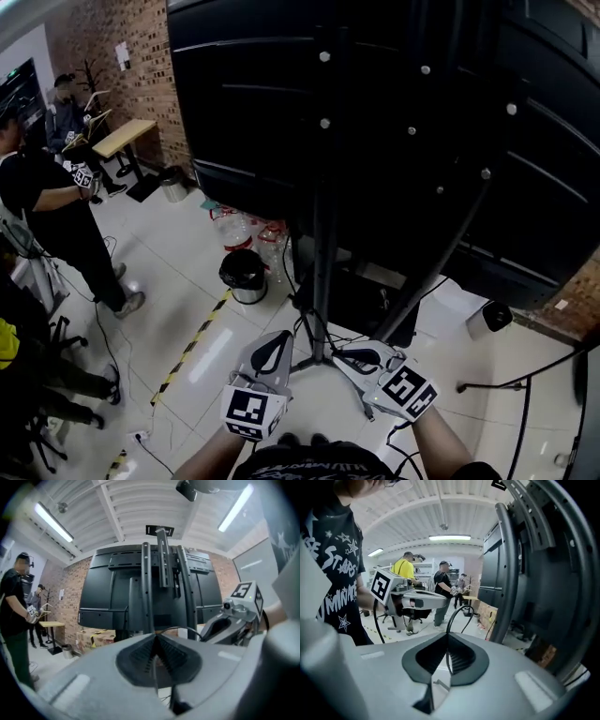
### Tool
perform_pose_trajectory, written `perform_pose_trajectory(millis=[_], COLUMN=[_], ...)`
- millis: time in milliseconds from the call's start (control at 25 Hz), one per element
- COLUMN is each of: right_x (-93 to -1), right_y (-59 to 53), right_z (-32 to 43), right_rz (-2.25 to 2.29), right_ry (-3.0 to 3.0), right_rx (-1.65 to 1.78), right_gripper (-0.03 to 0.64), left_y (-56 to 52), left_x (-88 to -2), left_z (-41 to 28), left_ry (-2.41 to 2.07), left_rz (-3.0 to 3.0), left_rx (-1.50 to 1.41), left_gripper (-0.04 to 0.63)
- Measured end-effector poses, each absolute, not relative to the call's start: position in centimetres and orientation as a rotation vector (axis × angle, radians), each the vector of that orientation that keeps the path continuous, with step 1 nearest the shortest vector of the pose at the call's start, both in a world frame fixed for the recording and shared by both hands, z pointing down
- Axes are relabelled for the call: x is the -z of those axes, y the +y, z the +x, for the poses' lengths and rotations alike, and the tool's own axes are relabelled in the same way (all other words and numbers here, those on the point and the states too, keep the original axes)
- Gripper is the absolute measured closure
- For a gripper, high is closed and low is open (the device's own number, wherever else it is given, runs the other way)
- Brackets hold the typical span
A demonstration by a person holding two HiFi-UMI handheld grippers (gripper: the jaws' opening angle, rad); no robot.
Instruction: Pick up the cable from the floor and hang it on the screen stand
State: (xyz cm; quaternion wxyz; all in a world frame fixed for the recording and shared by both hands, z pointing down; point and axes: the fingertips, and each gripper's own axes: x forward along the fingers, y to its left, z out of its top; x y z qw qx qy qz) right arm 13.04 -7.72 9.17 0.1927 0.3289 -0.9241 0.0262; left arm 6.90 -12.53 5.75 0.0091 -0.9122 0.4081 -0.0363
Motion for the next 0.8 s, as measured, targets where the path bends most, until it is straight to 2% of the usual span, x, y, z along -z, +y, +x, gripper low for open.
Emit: perform_pose_trajectory(millis=[280,800], right_x=[-5.2,9.0], right_y=[-7.6,-7.8], right_z=[16.3,22.1], right_rz=[1.177,1.441], right_ry=[-2.444,-2.302], right_rx=[0.116,0.355], right_gripper=[0.601,0.6], left_y=[-9.0,-9.7], left_x=[-2.2,7.7], left_z=[11.8,18.3], left_ry=[0.766,0.516], left_rz=[-3.026,-3.077], left_rx=[0.026,-0.121], left_gripper=[0.591,0.591])
